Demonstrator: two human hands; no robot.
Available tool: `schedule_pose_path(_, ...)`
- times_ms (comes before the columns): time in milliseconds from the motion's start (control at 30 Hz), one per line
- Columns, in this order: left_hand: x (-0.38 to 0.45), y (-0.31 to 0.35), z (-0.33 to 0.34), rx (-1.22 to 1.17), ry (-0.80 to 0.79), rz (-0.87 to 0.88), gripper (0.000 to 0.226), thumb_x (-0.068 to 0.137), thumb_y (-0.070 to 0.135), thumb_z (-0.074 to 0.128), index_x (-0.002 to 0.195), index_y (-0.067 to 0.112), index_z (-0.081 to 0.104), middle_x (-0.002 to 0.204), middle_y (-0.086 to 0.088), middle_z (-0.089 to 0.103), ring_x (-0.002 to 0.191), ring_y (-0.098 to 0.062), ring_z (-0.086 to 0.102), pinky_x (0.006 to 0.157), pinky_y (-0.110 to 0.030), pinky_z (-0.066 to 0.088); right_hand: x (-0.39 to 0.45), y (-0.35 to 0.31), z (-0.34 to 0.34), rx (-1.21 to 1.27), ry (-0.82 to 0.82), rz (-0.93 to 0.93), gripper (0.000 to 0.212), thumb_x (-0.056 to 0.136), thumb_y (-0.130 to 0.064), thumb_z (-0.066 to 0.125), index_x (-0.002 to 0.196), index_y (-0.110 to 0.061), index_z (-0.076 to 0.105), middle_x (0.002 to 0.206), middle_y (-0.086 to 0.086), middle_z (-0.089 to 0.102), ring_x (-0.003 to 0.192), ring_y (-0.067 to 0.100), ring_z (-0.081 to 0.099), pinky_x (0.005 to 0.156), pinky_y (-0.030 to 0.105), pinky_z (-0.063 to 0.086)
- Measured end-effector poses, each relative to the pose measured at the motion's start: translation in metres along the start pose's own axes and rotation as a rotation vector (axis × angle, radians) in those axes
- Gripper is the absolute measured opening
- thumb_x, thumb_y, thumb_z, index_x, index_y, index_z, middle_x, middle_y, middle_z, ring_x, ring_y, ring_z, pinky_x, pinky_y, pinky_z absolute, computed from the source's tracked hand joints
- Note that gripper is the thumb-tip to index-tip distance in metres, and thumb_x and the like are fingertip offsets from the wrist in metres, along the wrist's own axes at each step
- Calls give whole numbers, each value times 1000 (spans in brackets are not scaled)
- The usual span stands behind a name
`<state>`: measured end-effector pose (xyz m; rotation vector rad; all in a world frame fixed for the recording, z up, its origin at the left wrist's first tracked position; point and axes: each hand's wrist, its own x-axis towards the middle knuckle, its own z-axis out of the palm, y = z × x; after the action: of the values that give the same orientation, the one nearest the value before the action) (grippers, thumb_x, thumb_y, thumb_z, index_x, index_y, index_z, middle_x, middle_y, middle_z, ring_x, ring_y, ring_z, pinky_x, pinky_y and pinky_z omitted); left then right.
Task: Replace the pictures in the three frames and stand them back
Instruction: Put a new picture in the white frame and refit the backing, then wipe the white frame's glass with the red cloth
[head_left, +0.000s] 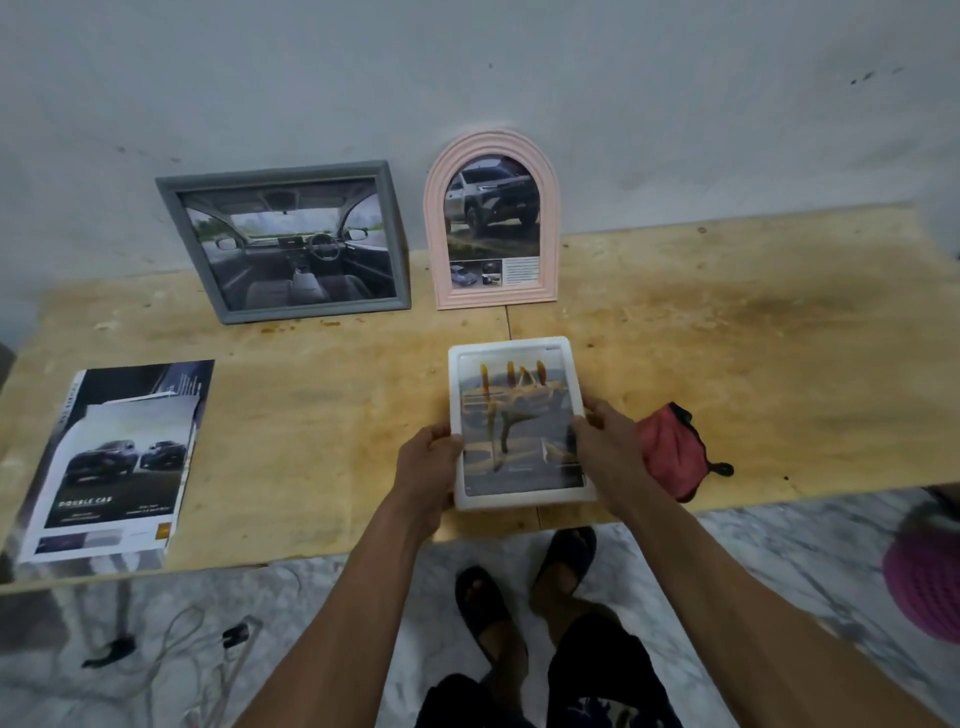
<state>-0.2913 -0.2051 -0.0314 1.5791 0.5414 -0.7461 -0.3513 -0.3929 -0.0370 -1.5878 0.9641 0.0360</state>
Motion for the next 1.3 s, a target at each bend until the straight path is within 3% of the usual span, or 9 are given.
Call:
schedule_pose_path(167, 23, -23, 5, 95, 113, 30, 18, 94, 13, 65, 110, 7, 72, 96, -6, 74, 83, -29, 72, 73, -46, 62, 15, 19, 7, -280, 52, -127, 30, 94, -8, 47, 117, -14, 65, 97, 6, 68, 81, 19, 64, 64, 32, 53)
schedule_pose_path(367, 33, -34, 13, 417, 248, 153, 21, 95, 18, 67, 106, 3, 76, 87, -8, 69, 75, -19, 60, 68, -28, 45, 31, 30, 12, -387, 93, -158, 21, 90, -5, 51, 103, -6, 68, 91, 10, 68, 84, 27, 64, 71, 39, 54)
schedule_pose_path(467, 34, -35, 18, 461, 318, 165, 25, 93, 20, 69, 110, 2, 75, 101, -12, 75, 83, -22, 65, 71, -24, 44, 33, 33, 15, -399, 114, -184, 26, 88, -5, 53, 108, -9, 68, 97, 9, 68, 89, 28, 63, 76, 40, 53)
schedule_pose_path(600, 38, -36, 21, 483, 361, 190, 28, 92, 20, 71, 116, 6, 74, 111, -13, 74, 102, -29, 68, 88, -28, 53, 31, 26, 12, -383, 108, -238, 19, 90, 3, 52, 91, -14, 60, 73, -9, 53, 64, 5, 48, 53, 9, 35)
schedule_pose_path(833, 33, -37, 24, 463, 374, 228, 29, 93, 17, 69, 119, 7, 72, 114, -13, 73, 106, -28, 68, 96, -27, 50, 34, 31, 11, -419, 115, -273, 20, 88, 5, 50, 98, 0, 66, 79, 0, 54, 64, 10, 53, 49, 3, 37)
schedule_pose_path(933, 31, -37, 24, 446, 381, 232, 29, 94, 16, 69, 121, 6, 71, 108, -11, 75, 87, -19, 65, 90, -22, 48, 30, 29, 8, -467, 115, -265, 27, 92, -3, 51, 115, -6, 63, 95, 5, 60, 87, 24, 58, 57, 8, 38)
schedule_pose_path(1000, 31, -38, 23, 442, 373, 240, 32, 94, 17, 69, 124, 6, 69, 95, -7, 72, 79, -15, 59, 92, -27, 51, 26, 28, 0, -609, 241, -293, 37, 92, -9, 52, 129, -14, 57, 119, 10, 59, 105, 27, 52, 80, 31, 44)
schedule_pose_path(1167, 31, -44, 24, 550, 345, 361, 35, 97, 20, 64, 129, 6, 65, 80, 2, 63, 78, -19, 59, 89, -35, 54, 22, 39, -40, -973, 581, -321, 36, 87, -22, 40, 118, -21, 58, 127, 7, 53, 114, 36, 46, 87, 51, 35)
schedule_pose_path(1300, 39, -51, 24, 660, 335, 491, 26, 98, 21, 60, 117, 7, 70, 80, -5, 67, 75, -25, 62, 71, -34, 51, 33, 69, -65, -1033, 403, -189, 31, 98, -40, 41, 125, -25, 45, 135, 4, 40, 117, 35, 38, 87, 55, 41)
